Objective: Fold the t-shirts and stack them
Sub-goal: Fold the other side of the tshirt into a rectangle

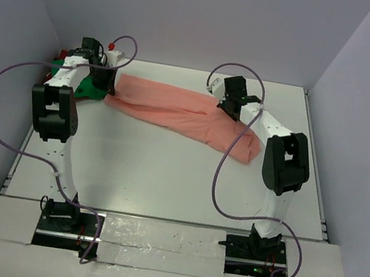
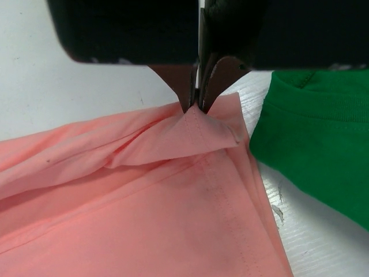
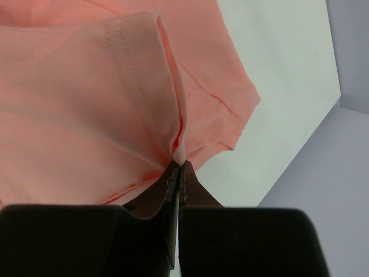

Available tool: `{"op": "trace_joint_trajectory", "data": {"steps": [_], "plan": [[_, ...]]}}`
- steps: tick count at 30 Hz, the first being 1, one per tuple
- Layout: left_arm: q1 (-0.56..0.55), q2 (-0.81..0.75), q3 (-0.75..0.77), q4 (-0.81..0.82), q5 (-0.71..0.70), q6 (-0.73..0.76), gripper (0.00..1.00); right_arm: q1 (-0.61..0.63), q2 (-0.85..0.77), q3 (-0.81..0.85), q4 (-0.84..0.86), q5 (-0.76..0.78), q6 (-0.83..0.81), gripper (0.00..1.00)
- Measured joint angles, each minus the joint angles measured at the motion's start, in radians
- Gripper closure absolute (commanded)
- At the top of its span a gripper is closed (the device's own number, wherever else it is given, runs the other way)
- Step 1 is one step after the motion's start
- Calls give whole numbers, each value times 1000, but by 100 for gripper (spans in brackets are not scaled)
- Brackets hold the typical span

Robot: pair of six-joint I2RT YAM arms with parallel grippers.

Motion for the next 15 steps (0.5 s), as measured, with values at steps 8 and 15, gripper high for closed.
{"op": "trace_joint_trajectory", "data": {"steps": [8, 15], "plan": [[-2, 45, 15, 34, -22, -32, 19, -31, 92, 99, 38, 3, 13, 40], [-21, 46, -77, 188, -67, -83, 1, -40, 106, 54, 159, 20, 66, 7]]}}
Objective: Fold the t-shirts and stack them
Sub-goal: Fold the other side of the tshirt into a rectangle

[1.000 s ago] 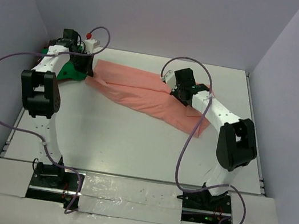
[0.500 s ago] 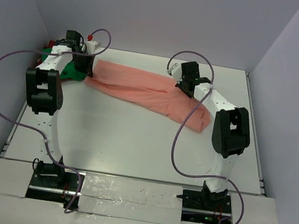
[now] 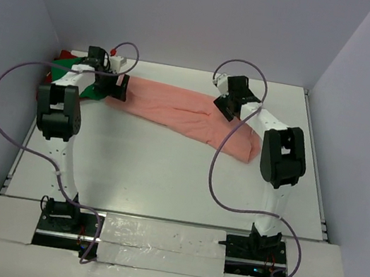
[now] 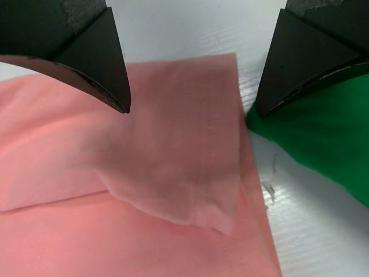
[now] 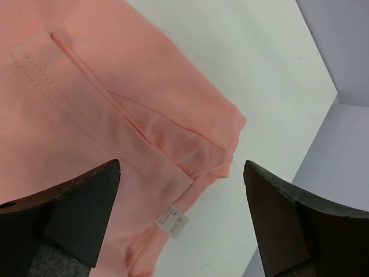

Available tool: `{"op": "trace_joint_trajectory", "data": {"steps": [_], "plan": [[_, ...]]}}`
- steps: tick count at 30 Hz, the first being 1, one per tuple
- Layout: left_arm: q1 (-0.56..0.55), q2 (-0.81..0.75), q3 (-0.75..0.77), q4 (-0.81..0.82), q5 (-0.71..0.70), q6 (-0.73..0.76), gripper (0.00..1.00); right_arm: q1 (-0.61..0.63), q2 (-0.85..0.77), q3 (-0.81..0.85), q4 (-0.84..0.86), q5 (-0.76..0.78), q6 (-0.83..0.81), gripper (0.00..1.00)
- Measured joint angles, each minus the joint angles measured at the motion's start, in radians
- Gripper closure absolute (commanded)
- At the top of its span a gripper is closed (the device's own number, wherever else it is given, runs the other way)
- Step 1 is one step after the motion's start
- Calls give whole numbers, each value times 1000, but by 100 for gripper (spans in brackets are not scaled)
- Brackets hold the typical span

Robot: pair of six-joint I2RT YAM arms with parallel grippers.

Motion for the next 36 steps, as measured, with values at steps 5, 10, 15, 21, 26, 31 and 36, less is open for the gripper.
{"op": "trace_joint_trajectory", "data": {"steps": [5, 10, 15, 21, 26, 31, 36], "plan": [[-18, -124, -233, 185, -74, -50, 1, 1, -99, -180, 86, -4, 55, 26], [-61, -349, -415, 359, -178, -74, 5, 5, -324, -304, 97, -36, 129, 95], [-122, -495, -444, 519, -211, -102, 44, 7, -535, -315, 106, -89, 216, 100], [-135, -492, -434, 579, -185, -123, 100, 9, -612, -334, 46, -159, 272, 100], [-136, -379, -385, 566, -165, -121, 100, 9, -658, -412, -48, -187, 293, 100], [-137, -276, -347, 539, -159, -113, 100, 9, -755, -448, -100, -197, 308, 100], [-138, -164, -253, 496, -159, -96, 100, 9, -853, -450, -122, -196, 319, 100]]}}
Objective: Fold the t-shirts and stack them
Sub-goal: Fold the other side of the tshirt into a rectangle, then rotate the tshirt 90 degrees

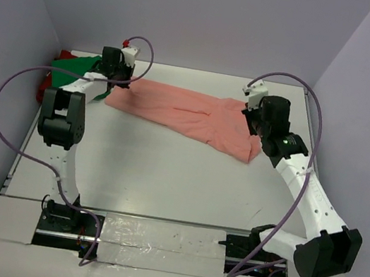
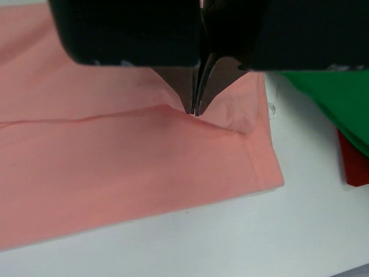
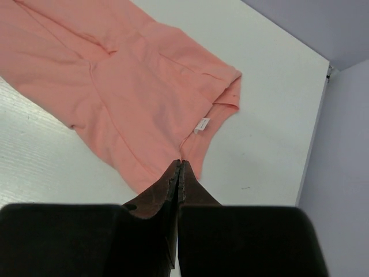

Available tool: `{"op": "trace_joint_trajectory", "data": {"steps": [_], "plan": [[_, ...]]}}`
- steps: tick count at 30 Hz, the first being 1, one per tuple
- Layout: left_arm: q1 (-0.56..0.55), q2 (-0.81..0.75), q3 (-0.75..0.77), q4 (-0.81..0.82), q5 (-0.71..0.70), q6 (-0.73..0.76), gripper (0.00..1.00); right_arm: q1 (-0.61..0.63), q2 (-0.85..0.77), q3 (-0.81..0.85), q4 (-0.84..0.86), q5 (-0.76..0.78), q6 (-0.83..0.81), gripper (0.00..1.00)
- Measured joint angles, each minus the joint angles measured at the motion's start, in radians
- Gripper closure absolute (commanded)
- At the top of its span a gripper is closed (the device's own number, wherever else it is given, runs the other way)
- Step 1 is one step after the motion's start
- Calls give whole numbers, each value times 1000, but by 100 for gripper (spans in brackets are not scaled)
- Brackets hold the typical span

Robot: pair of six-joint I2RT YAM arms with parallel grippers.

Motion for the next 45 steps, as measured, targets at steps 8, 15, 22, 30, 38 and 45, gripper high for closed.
{"op": "trace_joint_trajectory", "data": {"steps": [8, 15, 22, 30, 38, 45], "plan": [[-6, 216, 219, -218, -4, 34, 100, 0, -79, 5, -53, 8, 8, 100], [-18, 232, 283, -386, -17, 91, 100, -21, -109, 87, -122, 16, 19, 100], [-67, 135, 161, -520, -1, 252, 100, -57, -116, 188, -166, 30, 48, 100], [-330, -20, -68, -874, 182, 552, 99, -156, -40, 262, -227, -24, 101, 100], [-688, 48, -15, -1064, 341, 648, 100, -202, 57, 357, -305, -100, 134, 100], [-878, 158, 296, -1061, 505, 599, 100, -206, 131, 360, -338, -157, 162, 100]]}}
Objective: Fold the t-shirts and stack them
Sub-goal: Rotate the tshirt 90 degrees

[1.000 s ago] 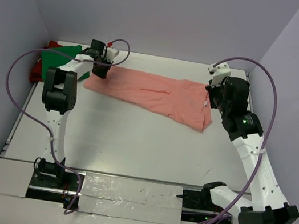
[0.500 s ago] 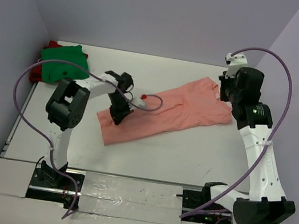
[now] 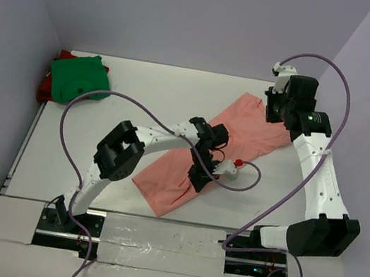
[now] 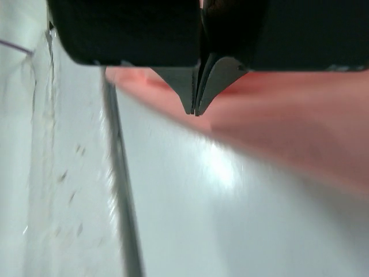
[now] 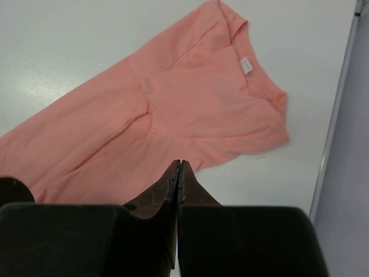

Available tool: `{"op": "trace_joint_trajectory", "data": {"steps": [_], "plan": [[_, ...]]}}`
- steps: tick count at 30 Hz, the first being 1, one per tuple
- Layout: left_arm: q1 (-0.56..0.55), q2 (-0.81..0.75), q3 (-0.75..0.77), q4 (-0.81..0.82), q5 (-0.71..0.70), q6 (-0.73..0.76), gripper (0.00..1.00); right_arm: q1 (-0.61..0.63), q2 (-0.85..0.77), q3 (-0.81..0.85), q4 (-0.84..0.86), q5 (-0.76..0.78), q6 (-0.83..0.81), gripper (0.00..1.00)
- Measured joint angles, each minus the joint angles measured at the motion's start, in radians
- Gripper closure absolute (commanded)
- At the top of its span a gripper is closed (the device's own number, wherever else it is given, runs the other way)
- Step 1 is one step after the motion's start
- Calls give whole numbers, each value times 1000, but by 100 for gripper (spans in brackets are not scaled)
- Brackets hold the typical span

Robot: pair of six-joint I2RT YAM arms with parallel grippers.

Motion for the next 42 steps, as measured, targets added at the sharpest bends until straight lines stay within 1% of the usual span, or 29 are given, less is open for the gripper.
{"op": "trace_joint_trajectory", "data": {"steps": [3, 4, 5, 7, 8, 9, 10, 11, 13, 15, 16, 18, 21, 25, 30, 34, 36, 39, 42], "plan": [[-43, 3, 47, 57, 49, -50, 99, 0, 33, -28, 5, -19, 10, 100], [-52, 3, 48, 79, 57, -71, 97, 0, 42, -45, 7, -23, 11, 100], [-56, 3, 46, 98, 57, -89, 92, 0, 50, -68, 16, -27, 11, 100], [-52, 2, 31, 144, 49, -126, 89, 0, 63, -116, 40, -29, 11, 100], [-45, -2, 16, 175, 42, -149, 85, 0, 72, -138, 51, -28, 10, 100], [-31, -12, -14, 214, 31, -168, 84, 0, 85, -160, 66, -26, 9, 100], [-11, -24, -43, 244, 19, -191, 84, 0, 103, -171, 71, -21, 6, 100], [11, -42, -74, 278, 4, -216, 80, 0, 130, -176, 77, -15, 2, 100], [72, -96, -147, 356, -33, -267, 79, -1, 191, -176, 103, 1, 0, 100], [145, -183, -226, 430, -93, -315, 69, -2, 257, -176, 124, 16, 0, 100], [181, -224, -252, 462, -119, -336, 69, -3, 288, -175, 131, 27, 0, 100], [246, -311, -301, 541, -189, -384, 61, -7, 345, -174, 140, 42, 3, 100], [351, -474, -355, 653, -267, -444, 57, -17, 438, -154, 140, 62, 14, 100], [435, -613, -423, 753, -328, -493, 55, -27, 533, -97, 142, 78, 29, 100], [526, -742, -533, 807, -377, -527, 53, -46, 661, 7, 128, 78, 60, 100], [602, -823, -605, 809, -388, -545, 52, -61, 797, 169, 60, 18, 90, 100], [639, -856, -625, 808, -384, -551, 52, -64, 884, 283, 5, -28, 106, 100], [687, -912, -652, 802, -380, -560, 52, -68, 1022, 510, -111, -109, 134, 100], [713, -972, -678, 793, -375, -564, 51, -70, 1133, 705, -188, -182, 157, 100]]}}
